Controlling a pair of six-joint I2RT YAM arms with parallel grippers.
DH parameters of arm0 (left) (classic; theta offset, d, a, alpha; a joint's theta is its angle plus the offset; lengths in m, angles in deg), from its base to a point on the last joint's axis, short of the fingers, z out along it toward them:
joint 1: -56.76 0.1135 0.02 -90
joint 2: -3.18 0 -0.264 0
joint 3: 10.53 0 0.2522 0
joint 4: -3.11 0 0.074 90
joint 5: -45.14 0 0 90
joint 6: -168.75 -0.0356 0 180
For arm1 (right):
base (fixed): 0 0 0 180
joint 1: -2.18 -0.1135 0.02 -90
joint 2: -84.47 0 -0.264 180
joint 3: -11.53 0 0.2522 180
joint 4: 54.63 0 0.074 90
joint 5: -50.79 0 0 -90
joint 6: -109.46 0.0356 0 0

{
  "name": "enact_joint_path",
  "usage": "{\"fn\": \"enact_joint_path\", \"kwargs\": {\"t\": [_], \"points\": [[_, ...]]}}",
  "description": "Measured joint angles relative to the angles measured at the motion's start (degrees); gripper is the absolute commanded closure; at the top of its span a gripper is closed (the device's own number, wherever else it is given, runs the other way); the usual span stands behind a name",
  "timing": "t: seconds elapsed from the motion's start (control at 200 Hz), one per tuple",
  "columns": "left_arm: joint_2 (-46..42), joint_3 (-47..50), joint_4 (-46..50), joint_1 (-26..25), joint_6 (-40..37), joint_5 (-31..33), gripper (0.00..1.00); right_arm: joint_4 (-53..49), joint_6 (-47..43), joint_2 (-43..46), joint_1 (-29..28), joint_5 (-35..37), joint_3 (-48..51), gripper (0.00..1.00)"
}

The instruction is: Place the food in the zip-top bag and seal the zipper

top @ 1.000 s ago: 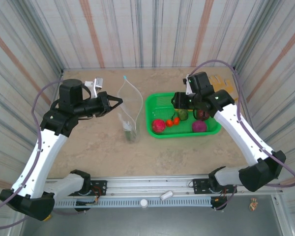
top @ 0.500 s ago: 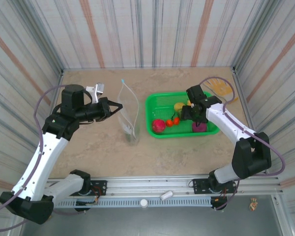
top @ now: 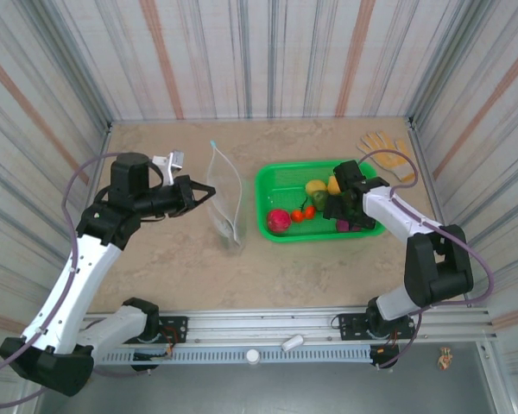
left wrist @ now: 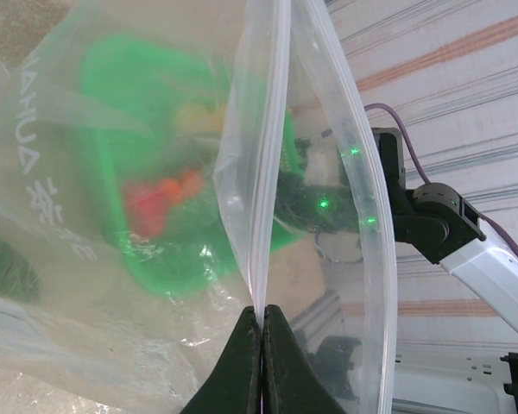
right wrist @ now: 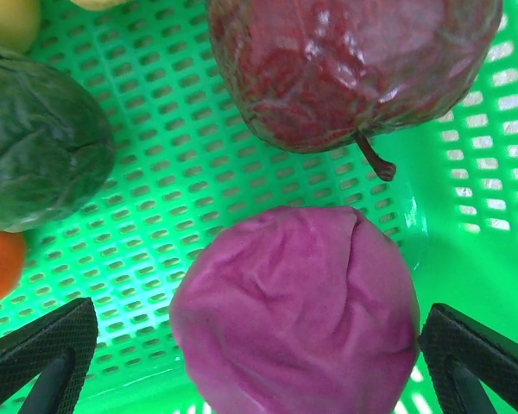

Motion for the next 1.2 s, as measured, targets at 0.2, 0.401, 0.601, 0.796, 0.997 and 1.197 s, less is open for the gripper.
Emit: {"fn": "enact_joint_path", "kwargs": {"t": [0.2, 0.401, 0.601, 0.796, 0.997, 1.197], "points": [[0.02, 0.04, -0.37, 0.00, 0.00, 0.02, 1.00, 1.38, 0.70, -0.04, 0.17, -0.13, 1.75, 0.09], [0.85, 0.04, -0.46, 0.00, 0.00, 0.00, 1.00, 3.45, 0.87, -0.04, 0.66, -1.42, 2.32, 0.34], [1.05, 0.04, -0.55, 0.00, 0.02, 0.00, 1.00, 4.22, 0.92, 0.55, 0.63, -2.16, 2.32, 0.47], [1.05, 0.04, -0.52, 0.00, 0.02, 0.00, 1.00, 2.54, 0.90, 5.68, -0.98, -2.91, -0.31, 0.47], [1.05, -0.09, -0.48, -0.02, 0.02, -0.02, 1.00, 2.21, 0.87, 13.35, -7.34, -6.19, -8.87, 0.48], [2.93, -1.75, -0.33, -2.91, 0.02, 0.07, 1.00, 2.05, -0.76, 13.40, -18.34, -12.90, -22.95, 0.48]]}}
